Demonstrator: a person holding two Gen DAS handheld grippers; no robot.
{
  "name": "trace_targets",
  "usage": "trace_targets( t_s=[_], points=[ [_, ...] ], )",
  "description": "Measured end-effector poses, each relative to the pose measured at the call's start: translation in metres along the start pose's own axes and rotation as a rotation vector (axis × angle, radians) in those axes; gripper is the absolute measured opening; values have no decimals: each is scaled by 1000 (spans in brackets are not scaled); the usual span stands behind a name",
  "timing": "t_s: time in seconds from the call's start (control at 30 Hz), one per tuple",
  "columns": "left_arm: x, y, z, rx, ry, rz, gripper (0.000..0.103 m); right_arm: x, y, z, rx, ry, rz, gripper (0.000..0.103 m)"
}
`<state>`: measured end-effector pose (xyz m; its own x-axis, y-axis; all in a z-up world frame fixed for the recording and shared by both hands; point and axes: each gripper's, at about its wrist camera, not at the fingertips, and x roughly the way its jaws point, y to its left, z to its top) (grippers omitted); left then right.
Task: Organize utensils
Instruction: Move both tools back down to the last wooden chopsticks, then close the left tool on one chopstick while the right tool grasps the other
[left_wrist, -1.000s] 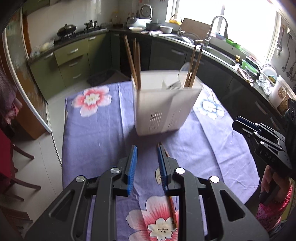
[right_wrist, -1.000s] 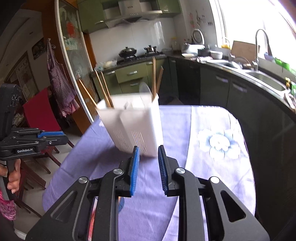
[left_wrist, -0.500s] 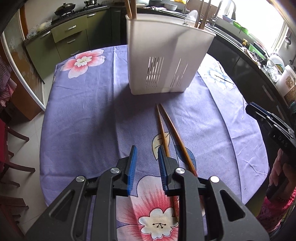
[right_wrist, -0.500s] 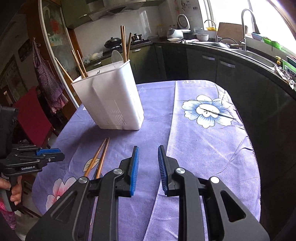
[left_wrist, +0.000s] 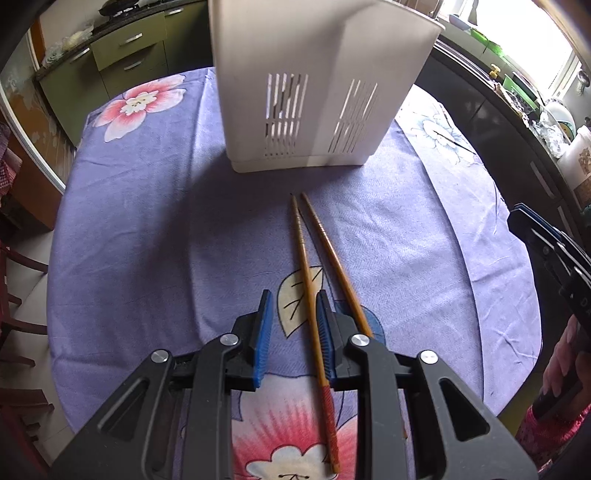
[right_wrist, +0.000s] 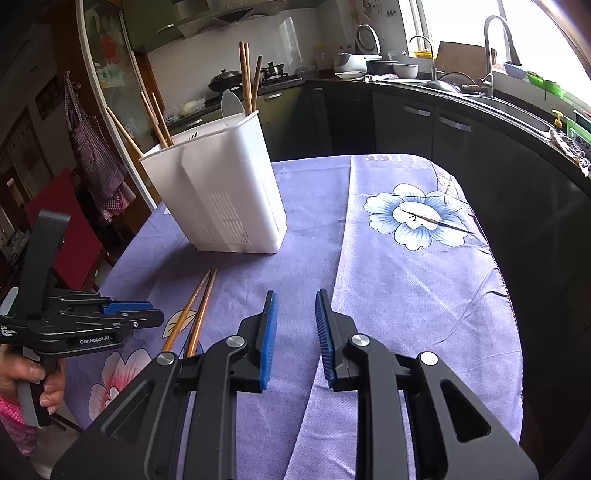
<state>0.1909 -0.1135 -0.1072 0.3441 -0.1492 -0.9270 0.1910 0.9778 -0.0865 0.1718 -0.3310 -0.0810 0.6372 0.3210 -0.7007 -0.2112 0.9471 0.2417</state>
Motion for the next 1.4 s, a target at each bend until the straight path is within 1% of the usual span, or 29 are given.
trace_targets(
  t_s=[0.13, 0.5, 0.57, 0.63, 0.67, 0.7, 0.87, 0.97, 1.13, 1.3, 1.4],
  points=[
    [9, -7, 7, 6, 5, 8, 23, 1, -1, 0, 5, 3, 1, 22],
    [34, -14, 22, 24, 22, 90, 23, 0, -13, -2, 33, 4, 11, 22],
    [35, -16, 23, 32, 20, 104, 23, 1, -15, -2, 38, 4, 11, 26],
    [35, -16, 24, 35, 16, 109, 19, 1, -15, -2, 40, 5, 10, 26],
    [35, -16, 24, 40, 14, 108, 11, 1, -14, -2, 39, 6, 10, 26],
    [36, -17, 24, 43, 14, 107, 8, 1, -13, -2, 37, 7, 10, 26],
    [33, -9, 24, 26, 5, 97, 6, 2, -4, 0, 16, 18, 13, 26],
    [23, 1, 22, 7, -24, 84, 6, 10, 8, 2, -20, 42, 12, 28],
    [-12, 23, 12, -30, -94, 64, 6, 33, 33, 5, -91, 102, 24, 28],
    [-46, 43, -3, -60, -168, 47, 6, 73, 70, 5, -166, 188, 32, 28],
    [-58, 51, -8, -67, -195, 40, 6, 98, 90, 5, -197, 236, 38, 28]
  ],
)
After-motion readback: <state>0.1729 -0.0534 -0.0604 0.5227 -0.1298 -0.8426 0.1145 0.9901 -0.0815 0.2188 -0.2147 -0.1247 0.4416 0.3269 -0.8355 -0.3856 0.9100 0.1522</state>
